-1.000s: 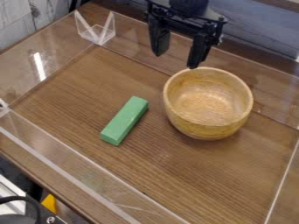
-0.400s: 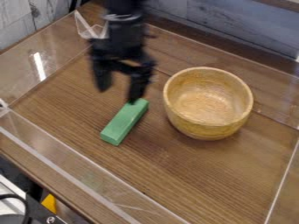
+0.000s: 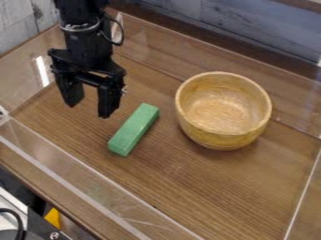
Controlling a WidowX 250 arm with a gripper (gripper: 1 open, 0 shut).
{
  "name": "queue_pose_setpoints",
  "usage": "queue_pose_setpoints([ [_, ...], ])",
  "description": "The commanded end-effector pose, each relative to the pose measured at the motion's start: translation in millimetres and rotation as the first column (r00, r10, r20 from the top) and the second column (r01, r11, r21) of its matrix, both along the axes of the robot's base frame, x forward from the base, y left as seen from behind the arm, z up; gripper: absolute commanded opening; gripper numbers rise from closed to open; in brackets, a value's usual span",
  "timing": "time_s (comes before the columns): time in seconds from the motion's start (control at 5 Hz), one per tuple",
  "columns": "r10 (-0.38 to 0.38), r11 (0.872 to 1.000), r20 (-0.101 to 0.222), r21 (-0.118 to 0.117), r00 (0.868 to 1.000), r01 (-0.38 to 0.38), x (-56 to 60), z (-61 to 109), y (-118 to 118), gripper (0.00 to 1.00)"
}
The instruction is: Put the green block in the brown bowl
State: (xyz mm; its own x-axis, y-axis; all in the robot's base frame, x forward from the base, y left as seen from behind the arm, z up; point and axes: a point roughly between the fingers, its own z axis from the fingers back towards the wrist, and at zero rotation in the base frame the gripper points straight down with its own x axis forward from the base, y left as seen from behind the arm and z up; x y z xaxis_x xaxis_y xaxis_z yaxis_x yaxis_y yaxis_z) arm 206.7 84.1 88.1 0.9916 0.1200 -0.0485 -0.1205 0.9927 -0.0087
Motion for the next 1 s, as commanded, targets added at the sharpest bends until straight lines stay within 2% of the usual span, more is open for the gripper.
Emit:
queue_pose_setpoints([
  [0.0, -0.058, 0.998, 0.050, 0.018, 0.997, 0.057, 6.9, 6.3, 6, 1.00],
  [0.2, -0.102, 0.995, 0.056, 0.017, 0.993, 0.101, 9.7, 3.3, 10, 1.00],
  [0.6, -0.089, 0.996, 0.066, 0.015, 0.994, 0.088, 5.8, 1.5, -7, 1.00],
  [0.8, -0.109, 0.994, 0.071, 0.014, 0.991, 0.108, 10.0, -10.8, -15, 1.00],
])
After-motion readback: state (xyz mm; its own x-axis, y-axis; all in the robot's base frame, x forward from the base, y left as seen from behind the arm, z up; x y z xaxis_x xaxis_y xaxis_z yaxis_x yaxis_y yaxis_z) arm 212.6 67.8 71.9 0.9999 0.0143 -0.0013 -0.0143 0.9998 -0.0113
